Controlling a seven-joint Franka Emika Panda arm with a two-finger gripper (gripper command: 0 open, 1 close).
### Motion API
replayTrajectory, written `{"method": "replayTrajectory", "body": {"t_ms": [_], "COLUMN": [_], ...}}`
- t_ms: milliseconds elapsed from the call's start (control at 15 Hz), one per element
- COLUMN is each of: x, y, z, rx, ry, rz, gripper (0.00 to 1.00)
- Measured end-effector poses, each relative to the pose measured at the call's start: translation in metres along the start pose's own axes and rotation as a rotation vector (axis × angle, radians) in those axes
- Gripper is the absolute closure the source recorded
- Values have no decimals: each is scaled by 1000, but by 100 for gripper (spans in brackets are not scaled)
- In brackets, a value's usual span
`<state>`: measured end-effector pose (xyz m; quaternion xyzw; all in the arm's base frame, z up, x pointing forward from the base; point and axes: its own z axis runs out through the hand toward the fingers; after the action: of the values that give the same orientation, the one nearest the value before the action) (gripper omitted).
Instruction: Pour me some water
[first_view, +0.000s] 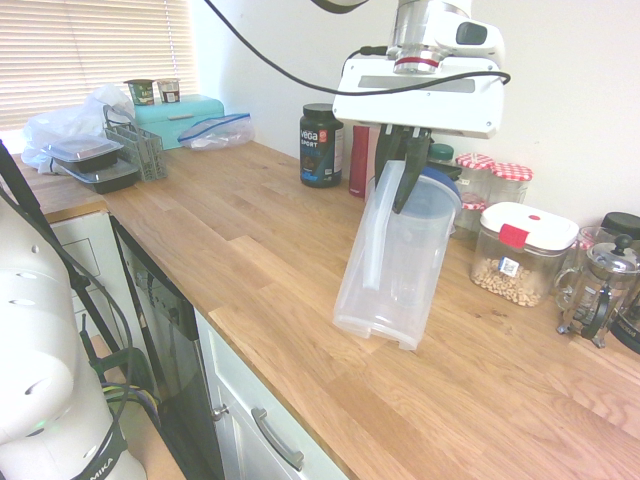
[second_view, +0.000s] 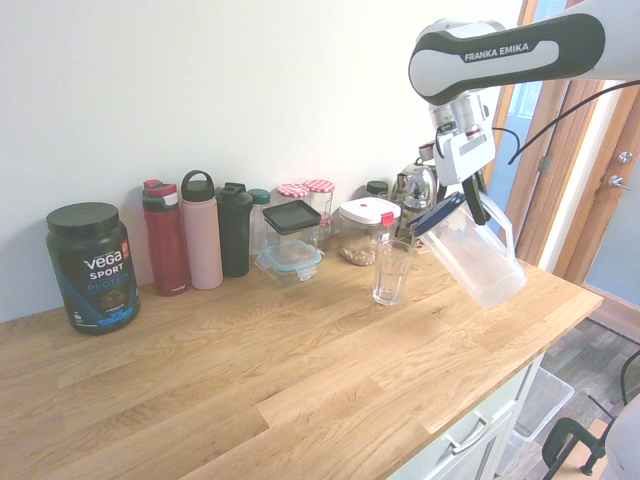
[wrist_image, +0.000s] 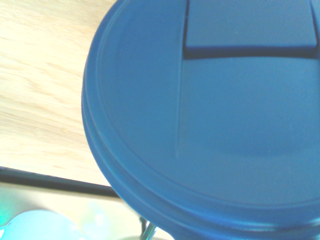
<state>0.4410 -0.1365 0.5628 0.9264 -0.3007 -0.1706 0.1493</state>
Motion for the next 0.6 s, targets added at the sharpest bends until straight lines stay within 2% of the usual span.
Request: {"method": "replayTrajectory", "body": {"t_ms": [333, 600], "x": [7, 16], "y": [-19, -27], "z": [8, 16], "rx": [-56, -60], "ry": [-86, -93], "rz": [18, 24], "gripper": [100, 100]}}
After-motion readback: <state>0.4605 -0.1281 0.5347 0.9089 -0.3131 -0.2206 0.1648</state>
